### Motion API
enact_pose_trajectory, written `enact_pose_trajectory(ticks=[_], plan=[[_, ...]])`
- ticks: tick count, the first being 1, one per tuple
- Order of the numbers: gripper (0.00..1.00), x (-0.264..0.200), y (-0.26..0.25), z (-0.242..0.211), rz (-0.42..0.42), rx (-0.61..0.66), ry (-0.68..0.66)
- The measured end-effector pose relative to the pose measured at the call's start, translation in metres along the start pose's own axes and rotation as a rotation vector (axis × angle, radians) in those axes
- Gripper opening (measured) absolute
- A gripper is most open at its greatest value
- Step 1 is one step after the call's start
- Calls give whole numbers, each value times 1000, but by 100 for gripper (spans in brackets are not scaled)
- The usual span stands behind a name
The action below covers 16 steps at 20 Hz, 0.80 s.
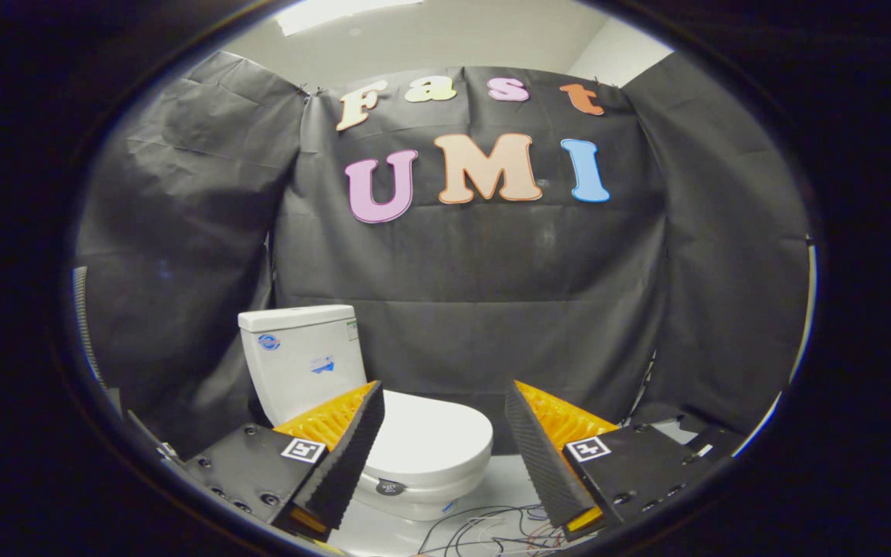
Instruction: Open the toilet lid.
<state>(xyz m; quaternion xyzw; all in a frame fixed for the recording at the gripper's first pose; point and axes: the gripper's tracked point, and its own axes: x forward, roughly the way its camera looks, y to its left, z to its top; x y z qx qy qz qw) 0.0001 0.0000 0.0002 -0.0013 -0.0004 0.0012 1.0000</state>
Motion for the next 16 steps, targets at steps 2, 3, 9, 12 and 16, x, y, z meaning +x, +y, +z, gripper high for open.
enact_pose_trajectory(ticks=[2,3,9,12,16], plan=[[97,0,0,0,0,0,0],[97,0,0,1,0,0,0],[97,3,1,1,2,-7,-1],[97,2,1,0,3,-11,-4],[97,26,3,2,5,-7,-2]])
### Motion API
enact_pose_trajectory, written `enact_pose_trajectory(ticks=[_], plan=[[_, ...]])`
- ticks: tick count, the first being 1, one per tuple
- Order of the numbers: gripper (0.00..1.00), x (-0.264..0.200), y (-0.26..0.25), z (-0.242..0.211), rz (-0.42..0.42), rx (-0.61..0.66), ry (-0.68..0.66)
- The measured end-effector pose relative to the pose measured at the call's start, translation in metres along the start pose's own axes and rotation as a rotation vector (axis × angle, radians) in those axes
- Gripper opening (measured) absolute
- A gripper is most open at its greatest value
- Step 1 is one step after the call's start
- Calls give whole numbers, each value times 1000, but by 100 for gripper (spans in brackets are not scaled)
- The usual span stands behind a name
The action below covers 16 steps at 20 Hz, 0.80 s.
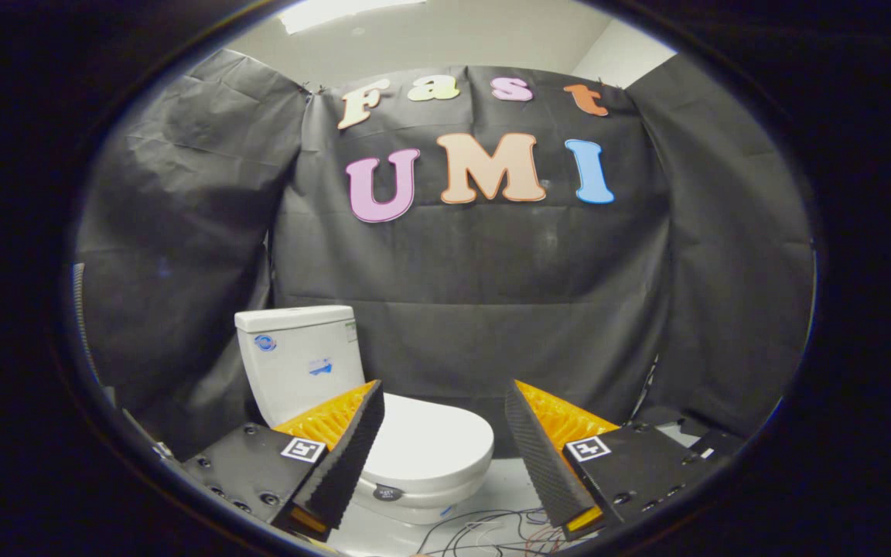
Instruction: Open the toilet lid.
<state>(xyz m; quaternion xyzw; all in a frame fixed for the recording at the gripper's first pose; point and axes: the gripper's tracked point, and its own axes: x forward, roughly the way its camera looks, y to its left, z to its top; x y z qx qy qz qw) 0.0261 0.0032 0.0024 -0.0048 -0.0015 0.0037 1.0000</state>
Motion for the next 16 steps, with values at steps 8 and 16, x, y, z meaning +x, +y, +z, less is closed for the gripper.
enact_pose_trajectory(ticks=[8,16], plan=[[95,50,15,18,48,15,-62],[93,97,40,45,5,213,-228]])
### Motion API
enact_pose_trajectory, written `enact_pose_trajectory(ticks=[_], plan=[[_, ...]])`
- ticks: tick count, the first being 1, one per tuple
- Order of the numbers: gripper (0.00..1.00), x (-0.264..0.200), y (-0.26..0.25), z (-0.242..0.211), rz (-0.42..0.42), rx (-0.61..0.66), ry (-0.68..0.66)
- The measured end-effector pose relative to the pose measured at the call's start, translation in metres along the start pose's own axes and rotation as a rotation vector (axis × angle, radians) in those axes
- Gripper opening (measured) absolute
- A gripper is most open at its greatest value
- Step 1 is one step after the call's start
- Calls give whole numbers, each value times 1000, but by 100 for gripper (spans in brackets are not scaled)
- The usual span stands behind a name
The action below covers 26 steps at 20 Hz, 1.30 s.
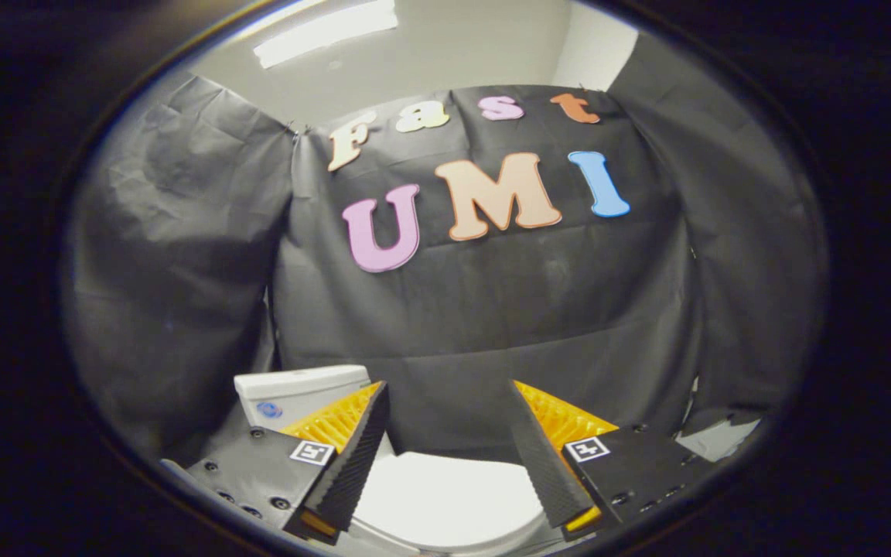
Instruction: Open the toilet lid.
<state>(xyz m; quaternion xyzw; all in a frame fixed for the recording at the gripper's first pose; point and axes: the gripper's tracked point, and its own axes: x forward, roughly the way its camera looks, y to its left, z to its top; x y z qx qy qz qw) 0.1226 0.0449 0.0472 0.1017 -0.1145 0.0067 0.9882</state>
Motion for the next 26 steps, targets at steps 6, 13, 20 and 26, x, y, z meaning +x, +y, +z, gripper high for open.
enact_pose_trajectory(ticks=[6,13,20,26], plan=[[88,5,-5,-20,-194,310,-126],[83,-36,-28,-113,-483,594,-104],[76,-89,-45,-252,-814,806,73],[69,-104,-33,-316,-857,977,127]])
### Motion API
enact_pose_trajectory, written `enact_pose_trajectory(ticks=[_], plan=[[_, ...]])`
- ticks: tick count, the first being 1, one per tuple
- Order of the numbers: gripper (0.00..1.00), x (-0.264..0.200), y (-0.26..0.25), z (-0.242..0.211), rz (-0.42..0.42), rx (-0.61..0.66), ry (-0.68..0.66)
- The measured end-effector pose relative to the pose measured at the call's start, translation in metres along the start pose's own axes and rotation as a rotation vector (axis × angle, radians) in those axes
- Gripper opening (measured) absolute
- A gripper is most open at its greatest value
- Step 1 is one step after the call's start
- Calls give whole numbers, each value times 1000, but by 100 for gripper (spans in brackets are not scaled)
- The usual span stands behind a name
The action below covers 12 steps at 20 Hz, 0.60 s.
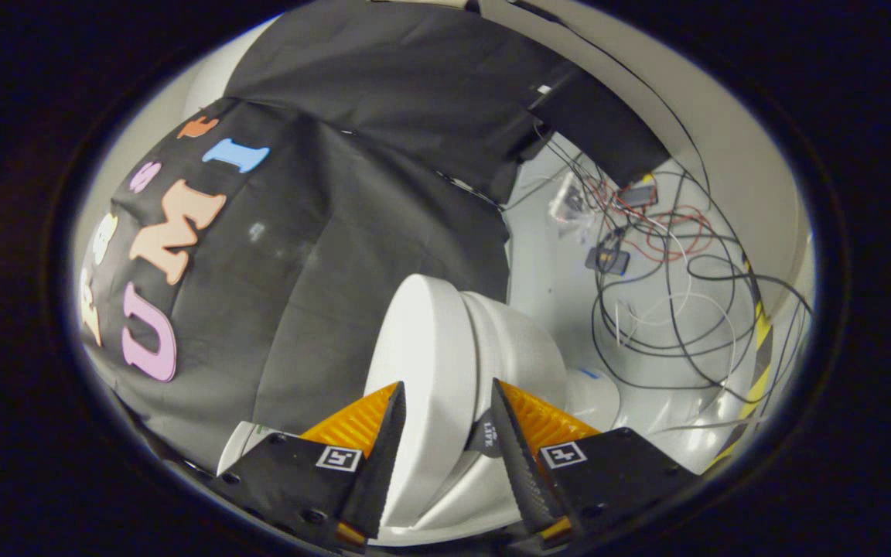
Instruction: Open the toilet lid.
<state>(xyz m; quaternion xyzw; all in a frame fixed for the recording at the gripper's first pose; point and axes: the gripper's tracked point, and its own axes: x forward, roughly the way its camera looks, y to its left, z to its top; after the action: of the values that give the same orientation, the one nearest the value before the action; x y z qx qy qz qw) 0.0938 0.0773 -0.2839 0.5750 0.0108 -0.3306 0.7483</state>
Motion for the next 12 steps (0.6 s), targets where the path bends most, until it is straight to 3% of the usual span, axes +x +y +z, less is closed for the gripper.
enact_pose_trajectory(ticks=[7,11,12], plan=[[69,-2,-23,5,-12,92,-19],[21,1,-43,-3,-51,130,44],[21,3,-45,-7,-55,115,63]])
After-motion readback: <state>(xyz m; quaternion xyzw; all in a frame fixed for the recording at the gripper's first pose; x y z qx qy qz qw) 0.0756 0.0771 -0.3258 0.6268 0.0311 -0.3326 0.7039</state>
